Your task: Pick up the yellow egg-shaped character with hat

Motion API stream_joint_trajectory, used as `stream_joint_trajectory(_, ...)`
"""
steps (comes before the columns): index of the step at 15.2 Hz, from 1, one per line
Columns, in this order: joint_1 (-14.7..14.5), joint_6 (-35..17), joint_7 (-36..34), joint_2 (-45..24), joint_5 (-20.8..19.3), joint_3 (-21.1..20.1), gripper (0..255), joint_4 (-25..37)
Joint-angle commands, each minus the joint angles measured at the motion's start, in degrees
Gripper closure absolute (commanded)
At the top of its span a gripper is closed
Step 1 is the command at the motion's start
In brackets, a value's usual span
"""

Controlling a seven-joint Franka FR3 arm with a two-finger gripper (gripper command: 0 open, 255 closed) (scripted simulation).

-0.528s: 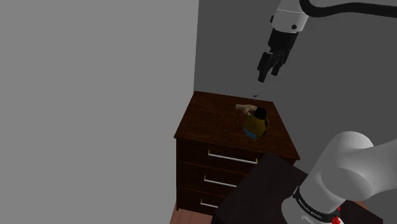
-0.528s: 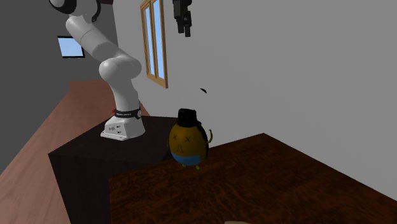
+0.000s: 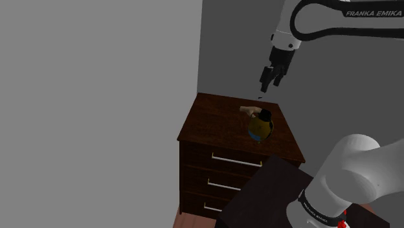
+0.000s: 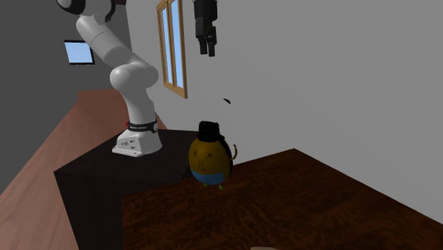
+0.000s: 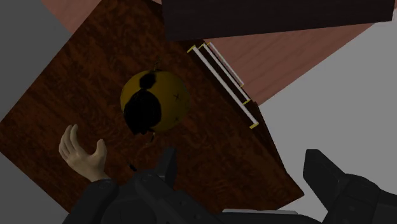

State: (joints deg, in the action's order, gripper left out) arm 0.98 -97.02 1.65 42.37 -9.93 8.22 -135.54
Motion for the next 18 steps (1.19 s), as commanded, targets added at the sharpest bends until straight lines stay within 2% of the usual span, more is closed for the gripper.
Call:
stream_joint_trajectory(1, 0.73, -2.95, 1.34, -1.20, -1.13, 1.95, 0, -1.85)
stream_joint_trajectory(11, 3.73, -18.18, 7.93, -13.01, -5.20, 11.92, 0, -5.95)
stream_joint_trajectory(17, 4.48, -27.48, 12.81, -23.61, -5.04, 18.11, 0, -5.12)
stream_joint_trajectory(18, 4.51, -27.74, 12.98, -23.95, -4.97, 18.27, 0, -5.06)
